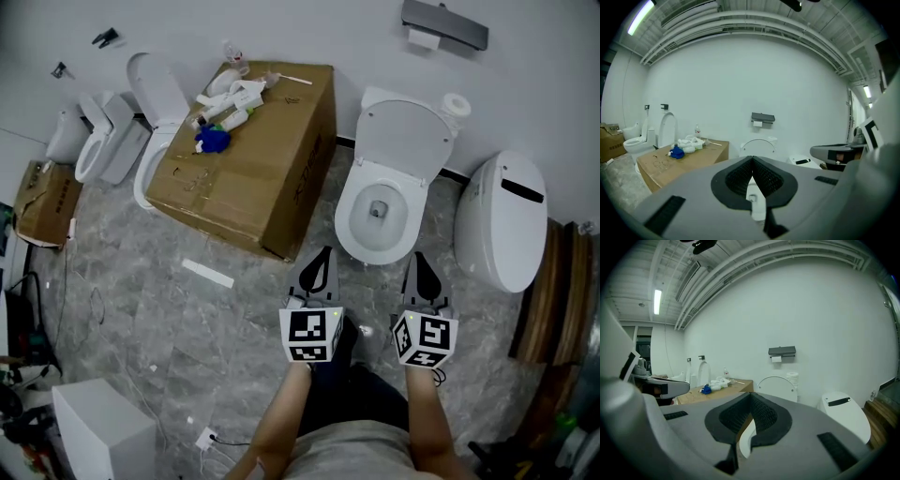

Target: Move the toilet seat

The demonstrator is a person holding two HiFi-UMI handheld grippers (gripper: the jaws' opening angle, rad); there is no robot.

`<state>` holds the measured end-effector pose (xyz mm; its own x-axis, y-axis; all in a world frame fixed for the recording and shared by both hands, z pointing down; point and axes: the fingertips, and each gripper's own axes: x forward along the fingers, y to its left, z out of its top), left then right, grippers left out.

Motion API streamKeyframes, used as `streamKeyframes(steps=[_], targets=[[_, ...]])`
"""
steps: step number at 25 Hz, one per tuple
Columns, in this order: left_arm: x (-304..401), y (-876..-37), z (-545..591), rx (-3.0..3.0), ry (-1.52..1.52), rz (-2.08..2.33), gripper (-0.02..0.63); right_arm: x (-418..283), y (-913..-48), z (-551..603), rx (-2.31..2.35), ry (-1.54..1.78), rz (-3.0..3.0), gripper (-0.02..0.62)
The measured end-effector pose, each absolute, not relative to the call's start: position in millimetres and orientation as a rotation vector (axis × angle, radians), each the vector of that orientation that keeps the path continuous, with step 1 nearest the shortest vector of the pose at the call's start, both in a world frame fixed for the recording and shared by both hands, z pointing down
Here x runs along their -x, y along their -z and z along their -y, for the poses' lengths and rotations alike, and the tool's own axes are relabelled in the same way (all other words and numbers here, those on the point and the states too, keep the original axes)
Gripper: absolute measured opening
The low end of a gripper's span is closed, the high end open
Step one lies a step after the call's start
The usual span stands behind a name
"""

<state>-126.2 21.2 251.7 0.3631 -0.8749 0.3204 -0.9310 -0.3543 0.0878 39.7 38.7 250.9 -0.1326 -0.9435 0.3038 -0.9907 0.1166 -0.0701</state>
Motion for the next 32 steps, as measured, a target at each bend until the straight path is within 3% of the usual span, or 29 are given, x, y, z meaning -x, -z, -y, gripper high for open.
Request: streamKeyframes(steps=[32], targets=[[65, -346, 107, -2.324, -0.500, 1.384, 0.014, -96, -337, 83, -1.927, -0.571, 2.009, 0.015]])
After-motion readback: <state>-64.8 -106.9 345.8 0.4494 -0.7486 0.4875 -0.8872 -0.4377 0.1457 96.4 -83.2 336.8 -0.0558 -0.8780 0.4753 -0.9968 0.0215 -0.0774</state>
